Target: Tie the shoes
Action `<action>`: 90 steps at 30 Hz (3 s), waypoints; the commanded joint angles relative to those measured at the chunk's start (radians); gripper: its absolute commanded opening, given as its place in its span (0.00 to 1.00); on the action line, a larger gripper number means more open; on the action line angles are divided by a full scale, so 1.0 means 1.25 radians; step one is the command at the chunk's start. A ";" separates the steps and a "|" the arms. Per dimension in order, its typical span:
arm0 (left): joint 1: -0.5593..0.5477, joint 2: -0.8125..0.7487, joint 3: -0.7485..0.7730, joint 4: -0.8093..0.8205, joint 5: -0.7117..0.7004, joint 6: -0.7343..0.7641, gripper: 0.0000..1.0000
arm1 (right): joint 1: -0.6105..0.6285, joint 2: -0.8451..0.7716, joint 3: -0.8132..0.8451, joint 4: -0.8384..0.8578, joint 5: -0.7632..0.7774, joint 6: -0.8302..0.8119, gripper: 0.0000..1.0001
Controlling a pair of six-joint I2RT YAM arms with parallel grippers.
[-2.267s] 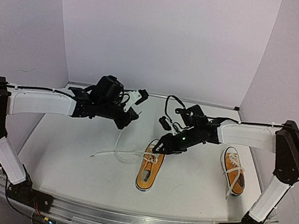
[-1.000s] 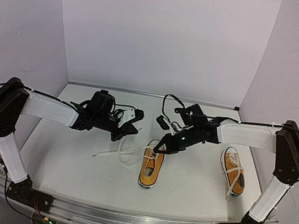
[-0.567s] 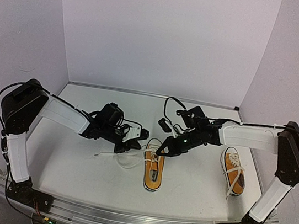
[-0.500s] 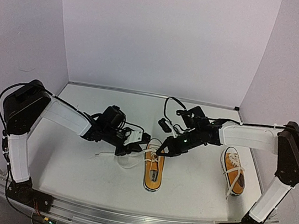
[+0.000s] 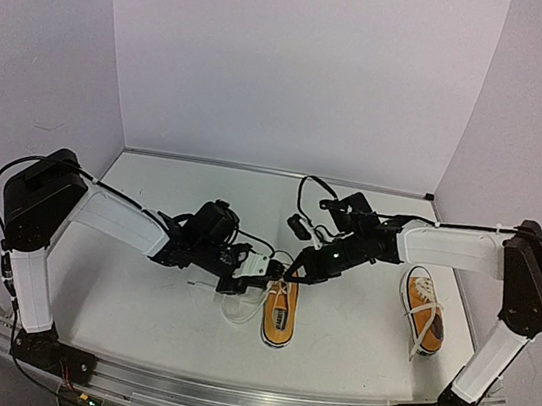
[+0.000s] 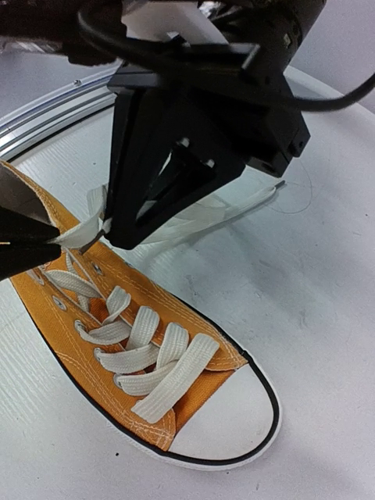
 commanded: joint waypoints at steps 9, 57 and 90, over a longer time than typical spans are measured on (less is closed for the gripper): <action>-0.003 -0.049 -0.024 0.103 0.046 -0.055 0.00 | 0.001 -0.024 0.007 0.020 0.020 0.010 0.04; -0.007 -0.001 -0.046 0.261 0.106 -0.206 0.00 | -0.014 -0.147 -0.143 0.175 -0.091 0.229 0.24; -0.007 -0.005 -0.037 0.242 0.098 -0.191 0.00 | -0.005 -0.077 -0.119 0.227 -0.136 0.251 0.08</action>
